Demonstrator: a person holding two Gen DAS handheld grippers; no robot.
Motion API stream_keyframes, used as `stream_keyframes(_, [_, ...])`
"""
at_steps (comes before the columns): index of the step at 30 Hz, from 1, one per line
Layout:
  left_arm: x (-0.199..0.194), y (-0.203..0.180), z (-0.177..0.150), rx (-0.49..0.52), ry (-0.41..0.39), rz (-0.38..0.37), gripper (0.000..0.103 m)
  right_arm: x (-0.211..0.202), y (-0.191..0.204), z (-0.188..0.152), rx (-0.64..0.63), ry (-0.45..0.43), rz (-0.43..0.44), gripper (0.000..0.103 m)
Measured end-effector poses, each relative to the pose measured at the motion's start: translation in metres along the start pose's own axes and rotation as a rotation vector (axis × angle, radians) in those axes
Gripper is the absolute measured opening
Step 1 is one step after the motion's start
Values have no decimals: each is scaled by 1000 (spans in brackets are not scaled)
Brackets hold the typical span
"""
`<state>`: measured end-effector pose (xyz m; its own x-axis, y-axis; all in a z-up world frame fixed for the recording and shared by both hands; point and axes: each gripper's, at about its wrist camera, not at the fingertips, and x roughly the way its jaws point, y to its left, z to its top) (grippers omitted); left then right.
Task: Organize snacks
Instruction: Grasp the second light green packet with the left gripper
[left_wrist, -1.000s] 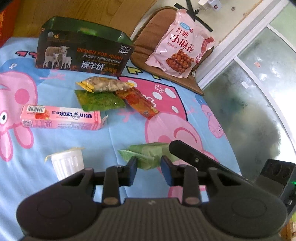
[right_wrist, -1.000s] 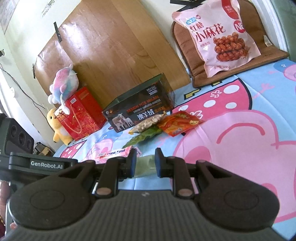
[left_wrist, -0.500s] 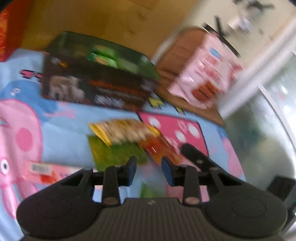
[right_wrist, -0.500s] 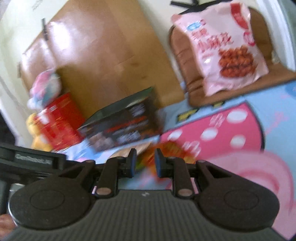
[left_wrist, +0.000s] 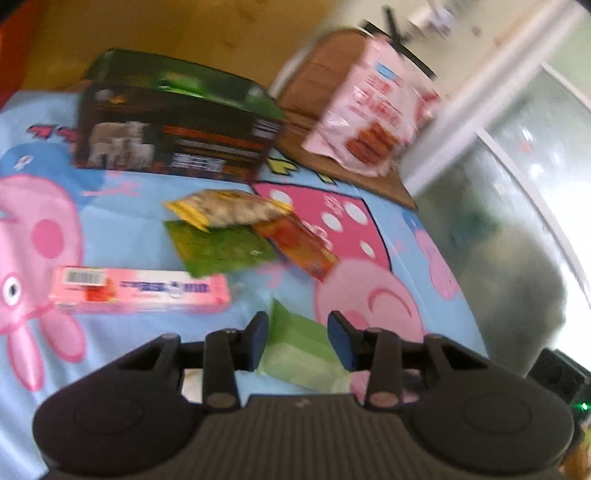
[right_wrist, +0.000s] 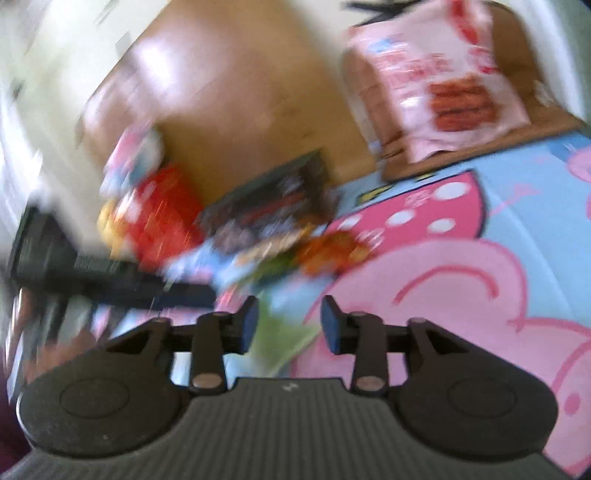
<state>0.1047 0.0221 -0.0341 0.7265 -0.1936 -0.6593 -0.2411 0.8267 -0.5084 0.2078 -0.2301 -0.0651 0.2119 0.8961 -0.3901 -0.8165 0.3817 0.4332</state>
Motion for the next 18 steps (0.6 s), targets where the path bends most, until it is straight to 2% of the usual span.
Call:
stream_keyframes(2, [8, -7, -4, 36, 17, 21, 38, 3, 18, -8, -109, 35, -11, 55])
stream_keyframes(4, [13, -15, -8, 77, 20, 53, 43, 12, 31, -13, -181, 63, -38, 55])
stream_keyframes(9, [15, -18, -19, 113, 24, 68, 41, 31, 36, -20, -215, 122, -83, 54])
stream_keyframes(10, [15, -19, -20, 120, 26, 63, 40, 31, 38, -23, -235, 112, -87, 54])
stream_keyframes(11, [15, -19, -22, 122, 33, 53, 38, 31, 38, -25, -252, 111, -87, 53])
stream_keyframes(12, [16, -20, -23, 126, 37, 52, 37, 31, 39, -25, -259, 108, -85, 46])
stream_keyframes(15, [15, -22, -26, 148, 28, 57, 37, 35, 39, -23, -255, 100, -102, 40])
stream_keyframes(18, [10, -17, -23, 123, 25, 13, 36, 35, 38, -21, -246, 94, -119, 35])
